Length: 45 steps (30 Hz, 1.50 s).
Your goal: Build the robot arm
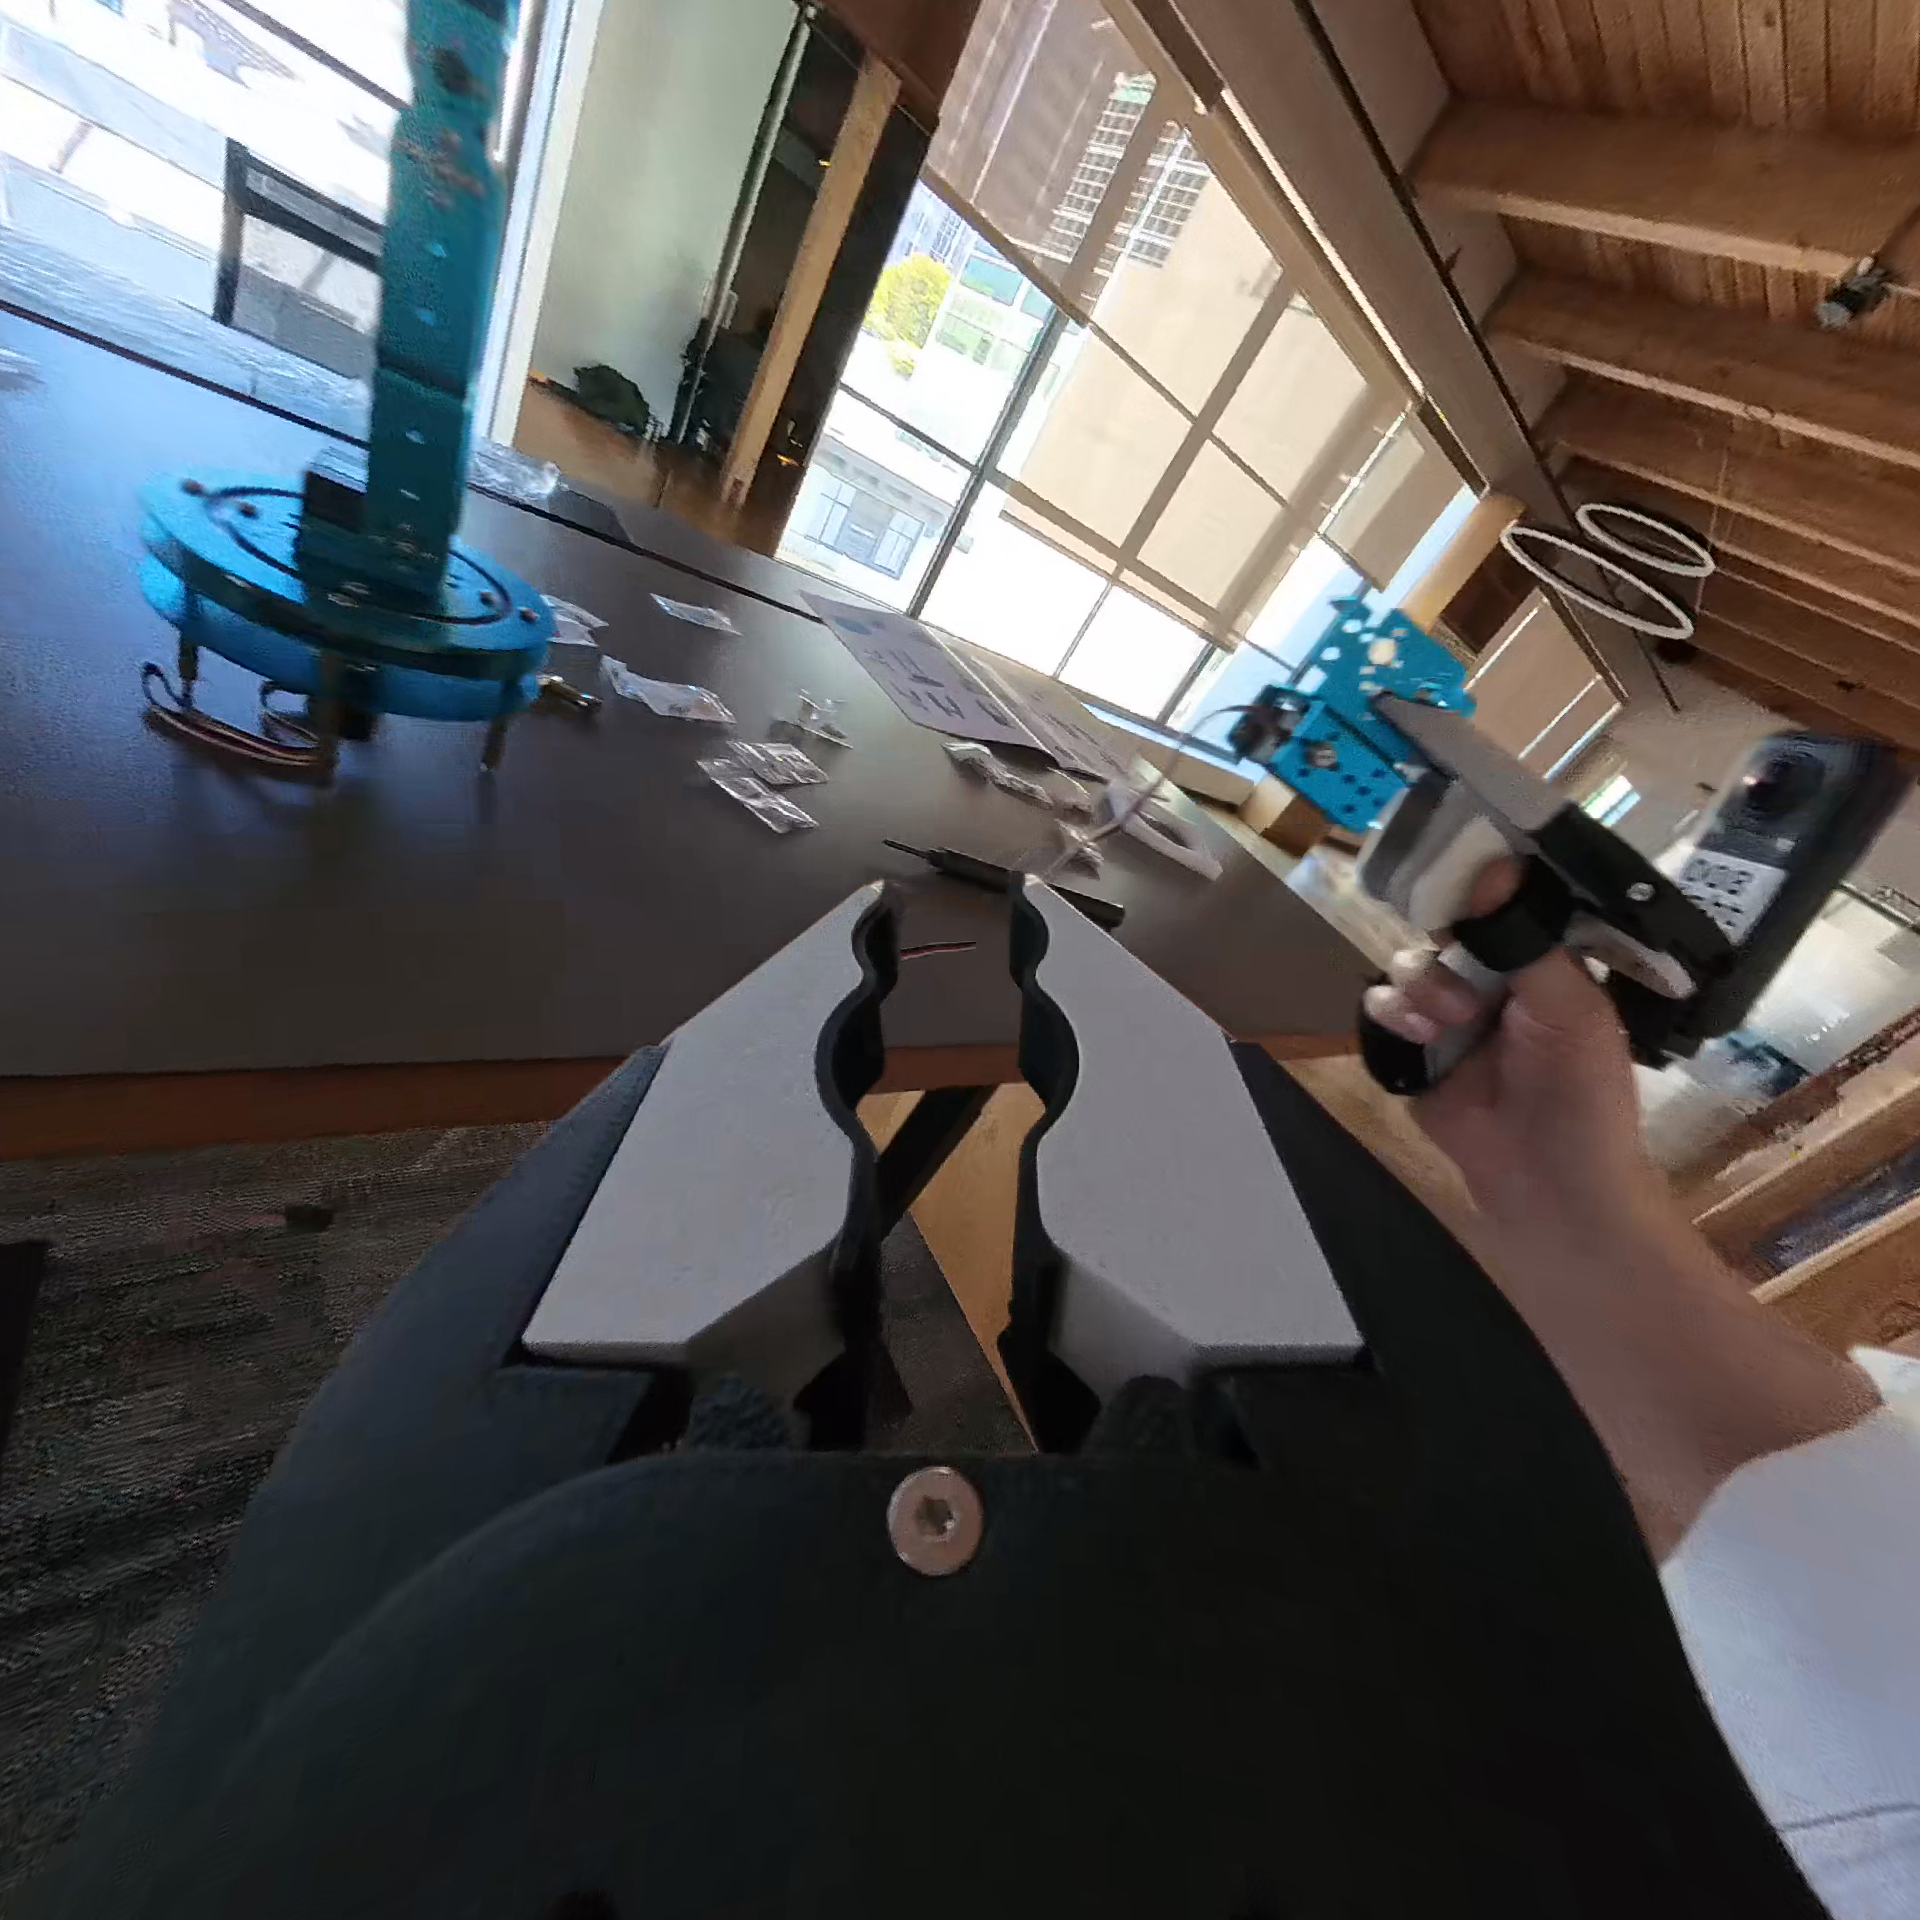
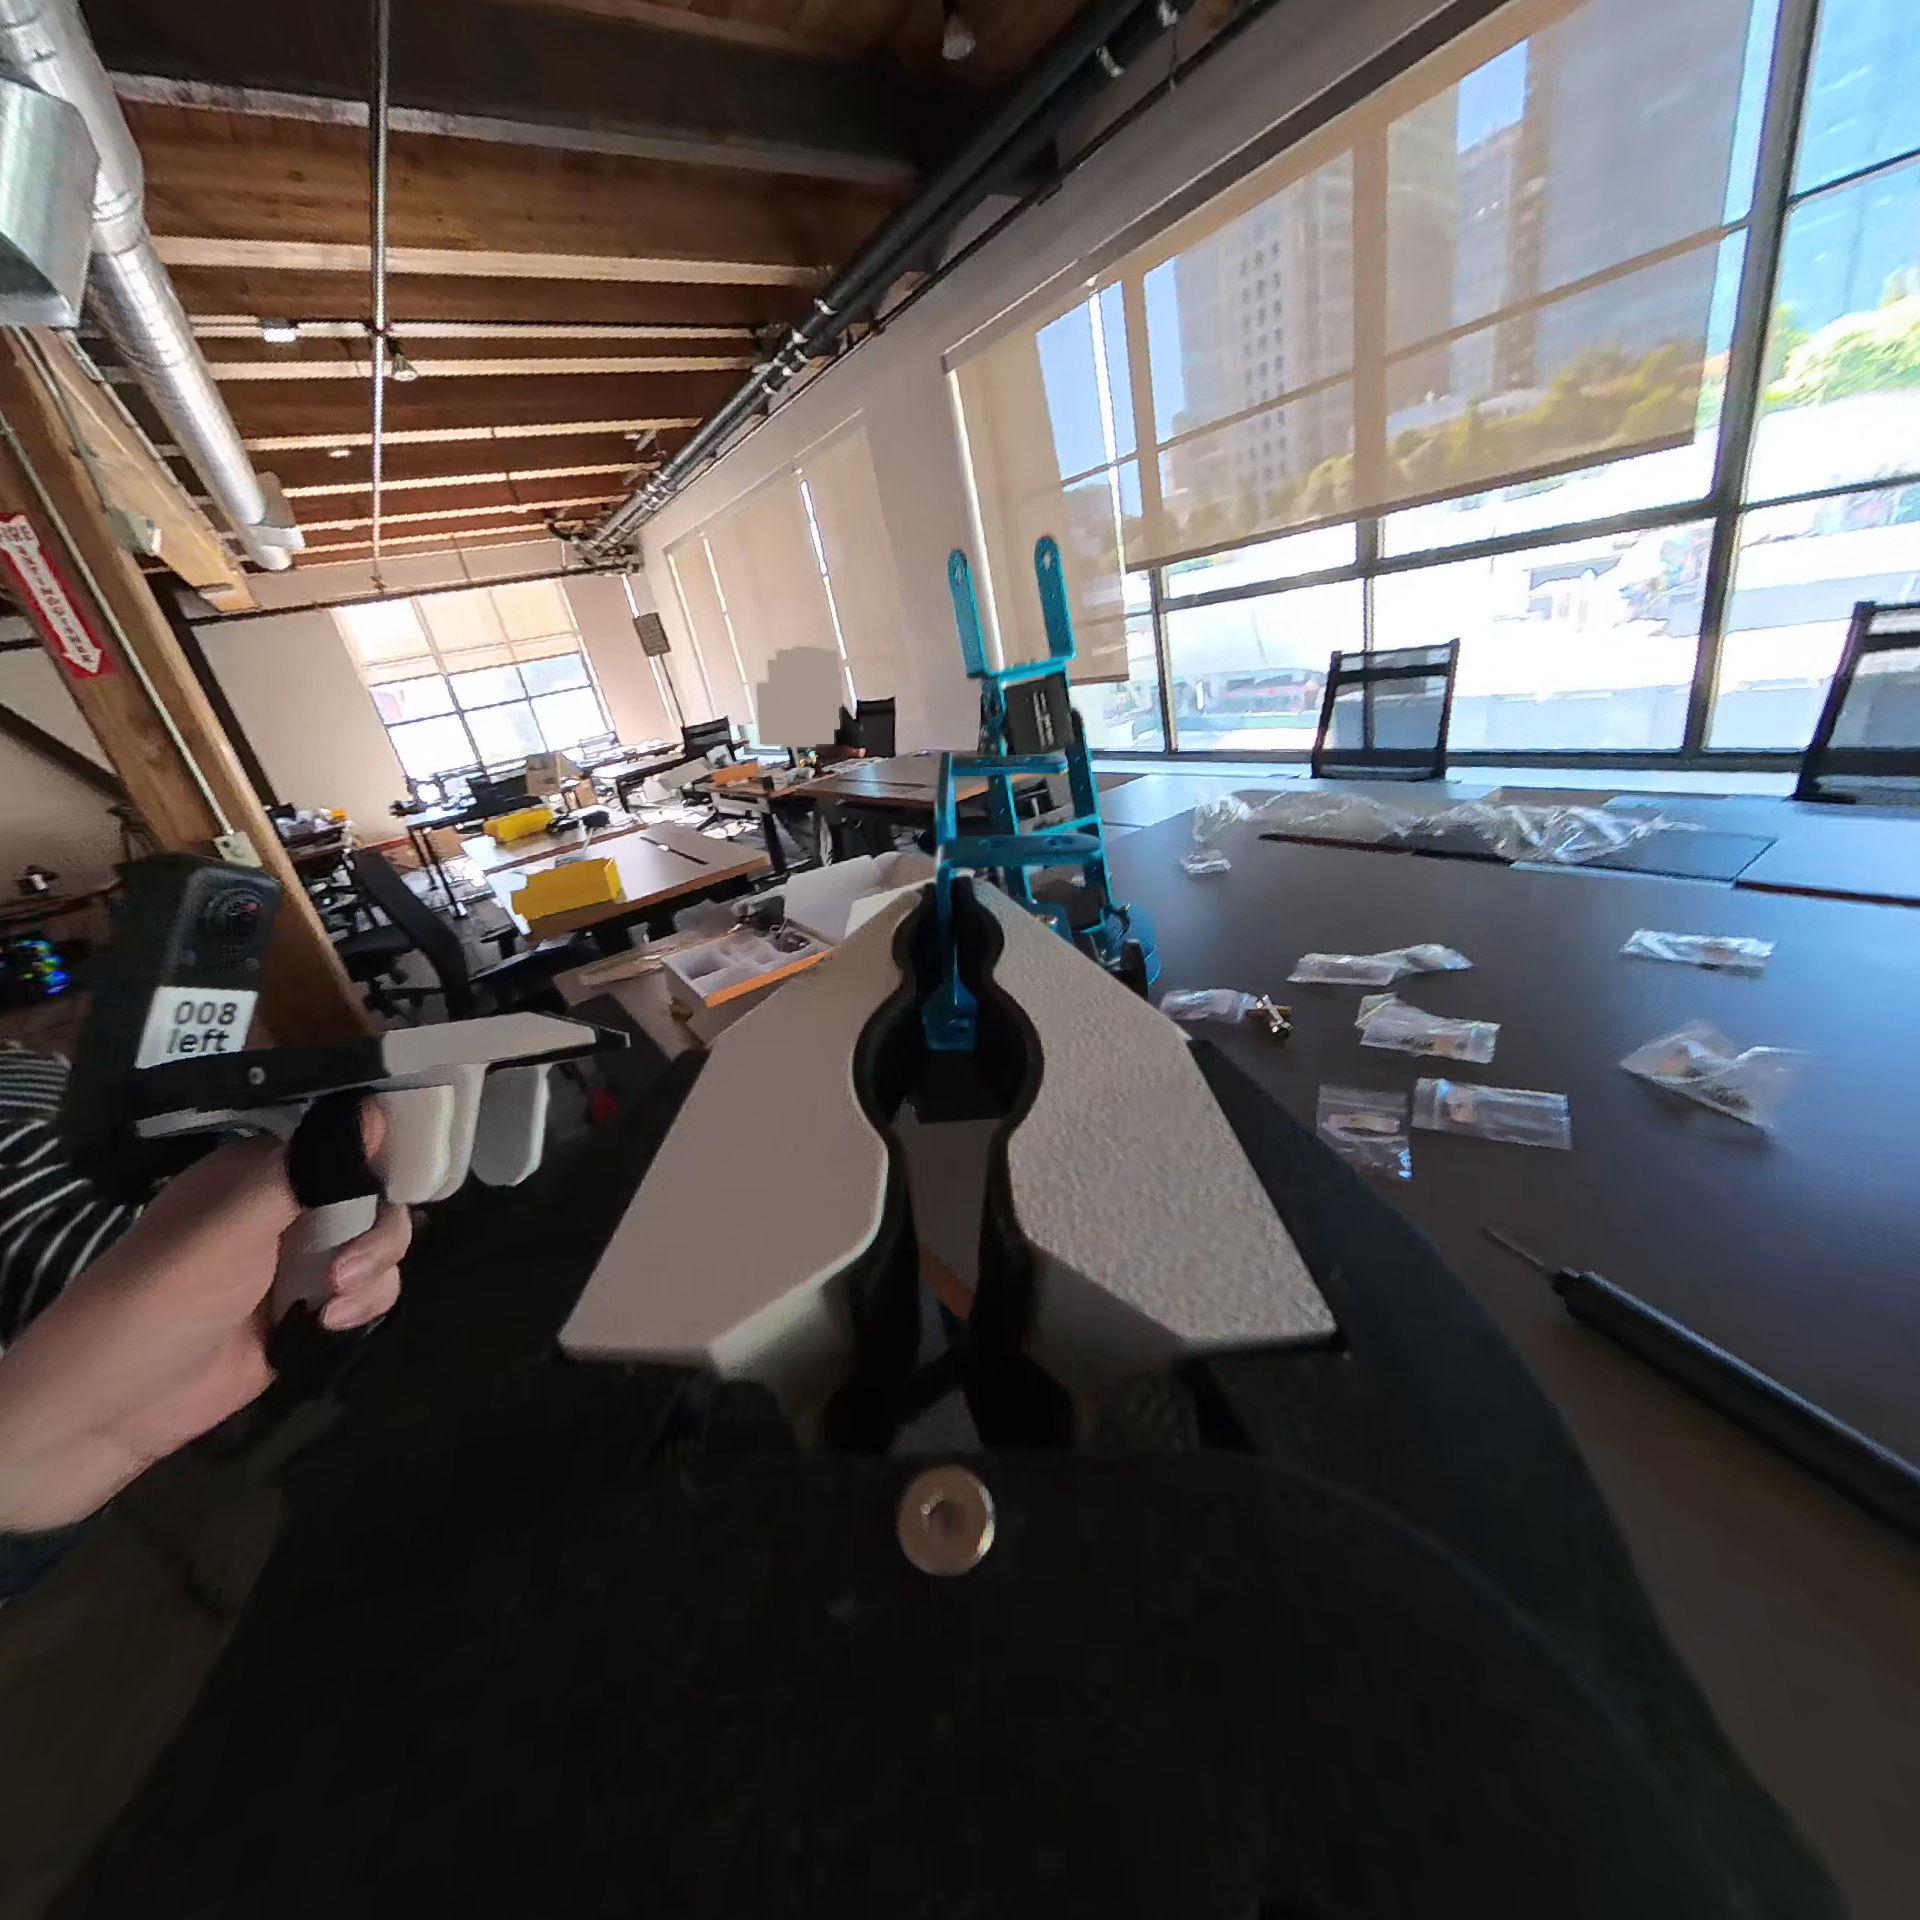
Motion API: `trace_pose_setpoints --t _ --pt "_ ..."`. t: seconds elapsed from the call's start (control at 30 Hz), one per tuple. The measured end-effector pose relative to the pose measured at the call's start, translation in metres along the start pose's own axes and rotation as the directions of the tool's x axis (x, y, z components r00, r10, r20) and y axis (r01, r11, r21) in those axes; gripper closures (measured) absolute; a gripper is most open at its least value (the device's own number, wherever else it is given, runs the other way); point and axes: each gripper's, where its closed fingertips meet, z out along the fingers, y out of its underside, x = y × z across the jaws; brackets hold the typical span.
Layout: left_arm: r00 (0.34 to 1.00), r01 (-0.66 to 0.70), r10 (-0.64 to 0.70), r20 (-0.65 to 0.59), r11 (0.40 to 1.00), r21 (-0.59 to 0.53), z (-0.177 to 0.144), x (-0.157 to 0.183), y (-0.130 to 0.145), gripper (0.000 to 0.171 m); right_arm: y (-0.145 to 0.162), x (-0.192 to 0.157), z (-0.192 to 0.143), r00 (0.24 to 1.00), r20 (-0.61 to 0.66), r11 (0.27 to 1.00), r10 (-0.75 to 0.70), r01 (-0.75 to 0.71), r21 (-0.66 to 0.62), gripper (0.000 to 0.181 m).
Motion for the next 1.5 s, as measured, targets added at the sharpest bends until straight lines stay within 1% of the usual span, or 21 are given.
trace_pose_setpoints --t 0.07,0.17,0.2,0.27,0.3,0.37,0.43,0.5,0.57,0.63,0.7,0.77,0.87,0.93,1.03,1.1,1.13,1.2,1.27,1.37,1.5 --pt "0.999 -0.038 0.038 0.011 0.999 -0.005 0.007 -0.017 -0.012 0.149 -0.013 0.004 -0.008 1.000 -0.009 1.000 -0.019 0.019 0.023 0.180" --pt "0.984 -0.180 0.180 -0.014 0.984 -0.017 0.030 -0.046 -0.042 0.137 -0.031 0.017 -0.022 0.998 -0.012 0.998 -0.060 0.060 0.032 0.180" --pt "0.973 -0.228 0.228 -0.023 0.973 -0.024 0.040 -0.060 -0.054 0.131 -0.038 0.023 -0.027 0.997 -0.004 0.996 -0.077 0.077 0.035 0.180" --pt "0.960 -0.281 0.281 -0.008 0.959 -0.021 0.063 -0.098 -0.084 0.099 -0.051 0.036 -0.033 0.996 0.013 0.996 -0.085 0.085 0.023 0.181" --pt "0.955 -0.293 0.291 -0.051 0.956 -0.019 0.076 -0.109 -0.098 0.091 -0.055 0.041 -0.034 0.996 0.035 0.996 -0.087 0.087 0.005 0.180" --pt "0.944 -0.296 0.287 -0.163 0.955 -0.032 0.101 -0.122 -0.119 0.090 -0.064 0.051 -0.037 0.992 0.067 0.994 -0.106 0.106 -0.005 0.181" --pt "0.927 -0.301 0.270 -0.262 0.949 -0.088 0.129 -0.133 -0.129 0.083 -0.067 0.062 -0.038 0.988 0.072 0.990 -0.137 0.139 -0.021 0.180" --pt "0.904 -0.312 0.258 -0.342 0.943 -0.115 0.153 -0.142 -0.138 0.085 -0.068 0.072 -0.035 0.987 0.063 0.988 -0.148 0.151 -0.038 0.180" --pt "0.868 -0.300 0.209 -0.451 0.943 -0.140 0.171 -0.143 -0.144 0.092 -0.067 0.079 -0.031 0.989 0.044 0.988 -0.140 0.143 -0.058 0.180" --pt "0.813 -0.302 0.167 -0.558 0.940 -0.160 0.185 -0.141 -0.149 0.097 -0.066 0.084 -0.027 0.990 0.015 0.987 -0.142 0.143 -0.076 0.181" --pt "0.743 -0.326 0.139 -0.654 0.930 -0.173 0.194 -0.137 -0.153 0.093 -0.064 0.088 -0.023 0.985 -0.028 0.982 -0.168 0.165 -0.091 0.181" --pt "0.652 -0.358 0.089 -0.753 0.911 -0.203 0.194 -0.130 -0.150 0.089 -0.061 0.090 -0.016 0.977 -0.086 0.978 -0.194 0.186 -0.096 0.180" --pt "0.540 -0.411 0.032 -0.841 0.882 -0.230 0.193 -0.125 -0.142 0.086 -0.059 0.086 -0.007 0.964 -0.186 0.981 -0.192 0.180 -0.078 0.180" --pt "0.472 -0.428 -0.009 -0.881 0.872 -0.238 0.191 -0.122 -0.137 0.089 -0.054 0.080 -0.001 0.956 -0.225 0.982 -0.190 0.178 -0.070 0.180" --pt "0.428 -0.474 -0.007 -0.904 0.850 -0.231 0.193 -0.124 -0.127 0.093 -0.047 0.073 0.010 0.942 -0.273 0.980 -0.195 0.179 -0.083 0.180" --pt "0.421 -0.472 -0.009 -0.907 0.851 -0.228 0.196 -0.124 -0.126 0.098 -0.046 0.066 0.017 0.939 -0.286 0.981 -0.192 0.177 -0.077 0.181" --pt "0.428 -0.468 -0.006 -0.904 0.854 -0.227 0.199 -0.125 -0.126 0.105 -0.045 0.064 0.020 0.934 -0.295 0.979 -0.201 0.185 -0.081 0.181" --pt "0.434 -0.451 -0.014 -0.901 0.862 -0.231 0.200 -0.124 -0.126 0.105 -0.042 0.061 0.025 0.927 -0.308 0.976 -0.216 0.197 -0.090 0.181" --pt "0.459 -0.437 0.004 -0.888 0.872 -0.222 0.200 -0.124 -0.126 0.105 -0.039 0.060 0.032 0.931 -0.301 0.978 -0.206 0.185 -0.096 0.181" --pt "0.530 -0.431 0.042 -0.847 0.873 -0.227 0.202 -0.126 -0.127 0.106 -0.036 0.059 0.040 0.939 -0.279 0.979 -0.201 0.179 -0.101 0.180" --pt "0.667 -0.421 0.119 -0.736 0.875 -0.239 0.204 -0.130 -0.128 0.106 -0.036 0.059 0.046 0.942 -0.239 0.970 -0.236 0.214 -0.113 0.180"
